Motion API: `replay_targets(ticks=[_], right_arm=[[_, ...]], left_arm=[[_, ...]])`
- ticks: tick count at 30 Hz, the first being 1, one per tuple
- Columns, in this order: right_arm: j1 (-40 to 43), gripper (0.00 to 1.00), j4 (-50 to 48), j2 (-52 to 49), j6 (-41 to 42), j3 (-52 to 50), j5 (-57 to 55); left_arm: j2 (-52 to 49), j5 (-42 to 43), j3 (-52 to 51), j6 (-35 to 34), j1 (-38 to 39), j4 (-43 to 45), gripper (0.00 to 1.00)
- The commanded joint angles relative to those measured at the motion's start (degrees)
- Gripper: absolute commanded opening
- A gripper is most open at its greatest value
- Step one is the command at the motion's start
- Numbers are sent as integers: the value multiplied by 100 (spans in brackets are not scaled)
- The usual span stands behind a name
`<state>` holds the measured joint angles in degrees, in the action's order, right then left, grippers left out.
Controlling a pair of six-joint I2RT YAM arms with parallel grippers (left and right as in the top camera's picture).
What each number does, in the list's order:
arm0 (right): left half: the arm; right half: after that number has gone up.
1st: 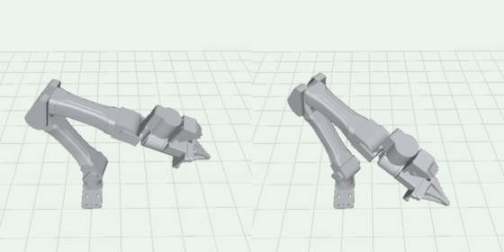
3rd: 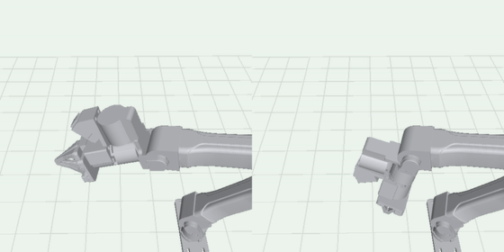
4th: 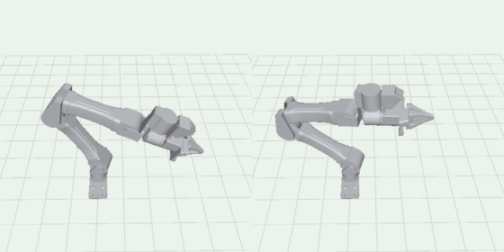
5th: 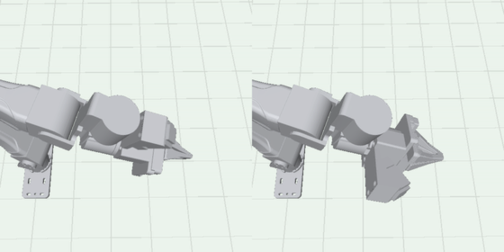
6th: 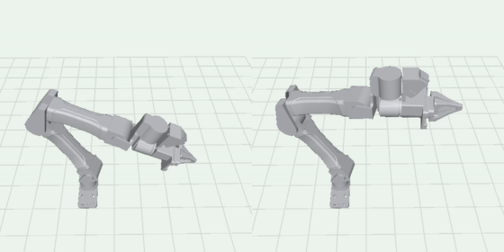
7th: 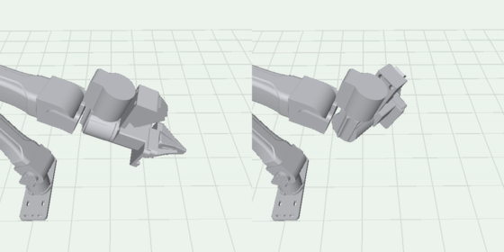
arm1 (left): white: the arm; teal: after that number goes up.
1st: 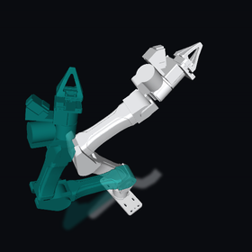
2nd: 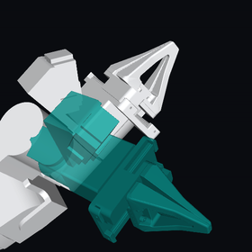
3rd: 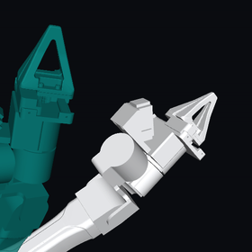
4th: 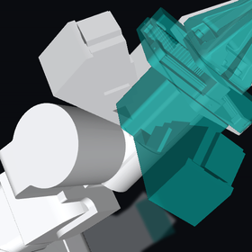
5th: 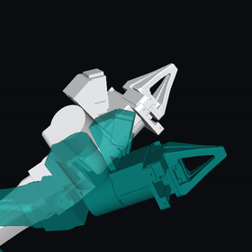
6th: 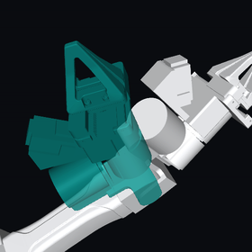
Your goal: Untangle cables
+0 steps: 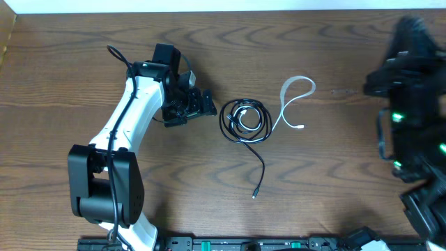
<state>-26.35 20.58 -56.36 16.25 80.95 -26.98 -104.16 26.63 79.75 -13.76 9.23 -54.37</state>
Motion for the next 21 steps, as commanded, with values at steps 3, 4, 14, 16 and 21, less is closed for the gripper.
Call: replay_targets(ticks=[3, 4, 14, 16, 21], right_arm=[[-22, 54, 1108, -704, 428, -2, 59], [-22, 63, 1316, -872, 570, -4, 59], [-22, 66, 1672, -2914, 1137, -7, 1447], [-22, 66, 1486, -3314, 1134, -7, 1816], [-28, 67, 1272, -4124, 1141, -7, 2363]], left_arm=[[-37, -37, 31, -55, 13, -22, 98], [-37, -37, 31, -55, 13, -22, 98], [-37, -35, 31, -55, 13, -28, 98], [-37, -35, 31, -55, 13, -46, 98], [-37, -37, 31, -52, 13, -83, 98]])
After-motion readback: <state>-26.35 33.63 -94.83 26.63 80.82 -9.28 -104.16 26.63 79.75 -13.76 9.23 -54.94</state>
